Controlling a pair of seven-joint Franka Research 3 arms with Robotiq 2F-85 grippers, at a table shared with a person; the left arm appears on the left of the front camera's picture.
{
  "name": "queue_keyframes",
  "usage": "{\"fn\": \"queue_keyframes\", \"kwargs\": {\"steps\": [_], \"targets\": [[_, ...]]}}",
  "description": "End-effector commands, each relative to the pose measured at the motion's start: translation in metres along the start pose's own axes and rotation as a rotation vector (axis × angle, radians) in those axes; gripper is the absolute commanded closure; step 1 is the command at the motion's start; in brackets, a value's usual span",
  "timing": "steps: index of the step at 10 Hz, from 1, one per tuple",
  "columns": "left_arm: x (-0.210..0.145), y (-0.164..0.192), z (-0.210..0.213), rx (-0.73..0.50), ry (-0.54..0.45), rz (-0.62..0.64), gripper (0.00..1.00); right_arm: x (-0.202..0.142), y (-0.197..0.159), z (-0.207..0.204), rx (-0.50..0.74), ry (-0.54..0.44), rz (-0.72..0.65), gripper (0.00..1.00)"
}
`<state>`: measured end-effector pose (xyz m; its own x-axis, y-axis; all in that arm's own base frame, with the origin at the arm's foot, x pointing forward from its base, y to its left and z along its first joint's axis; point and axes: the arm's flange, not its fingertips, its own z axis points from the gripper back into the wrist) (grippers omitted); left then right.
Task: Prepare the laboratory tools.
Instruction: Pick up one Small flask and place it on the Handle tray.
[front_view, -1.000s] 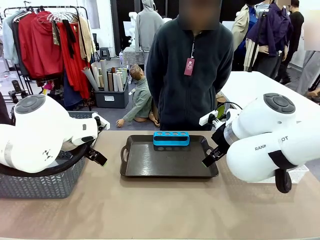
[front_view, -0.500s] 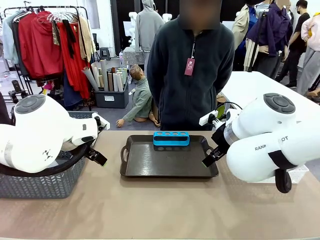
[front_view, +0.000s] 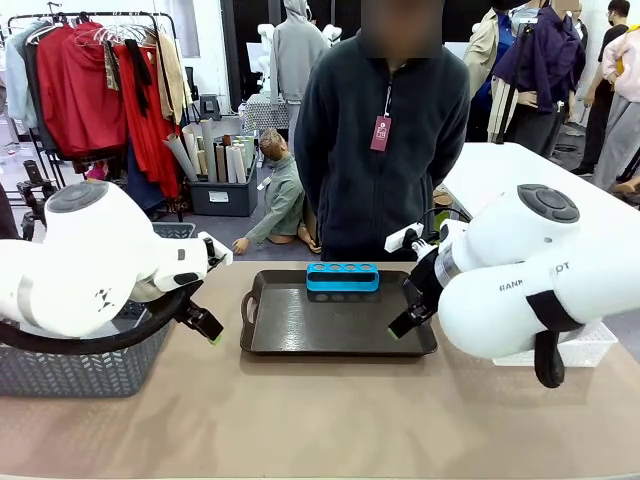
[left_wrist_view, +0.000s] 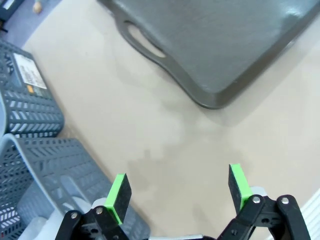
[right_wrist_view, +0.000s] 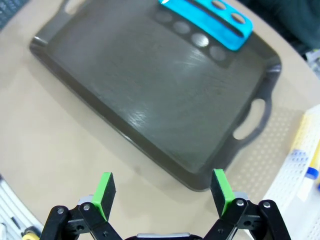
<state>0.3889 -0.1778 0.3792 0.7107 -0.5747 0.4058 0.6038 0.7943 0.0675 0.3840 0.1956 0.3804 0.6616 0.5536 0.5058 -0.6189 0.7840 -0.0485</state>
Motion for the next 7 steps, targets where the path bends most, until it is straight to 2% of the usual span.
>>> {"fn": "queue_keyframes", "kwargs": {"steps": [1, 5, 7], "targets": [[0.007, 0.006, 0.026, -0.072, 0.028, -0.024, 0.0, 0.008, -0.022, 0.021, 0.055, 0.004, 0.012, 0.0], [0.034, 0.012, 0.069, -0.216, 0.001, -0.103, 0.0, 0.032, -0.029, 0.073, 0.154, 0.077, 0.04, 0.0], [0.049, 0.02, 0.094, -0.274, -0.026, -0.134, 0.0, 0.04, -0.042, 0.108, 0.178, 0.066, 0.069, 0.0]]}}
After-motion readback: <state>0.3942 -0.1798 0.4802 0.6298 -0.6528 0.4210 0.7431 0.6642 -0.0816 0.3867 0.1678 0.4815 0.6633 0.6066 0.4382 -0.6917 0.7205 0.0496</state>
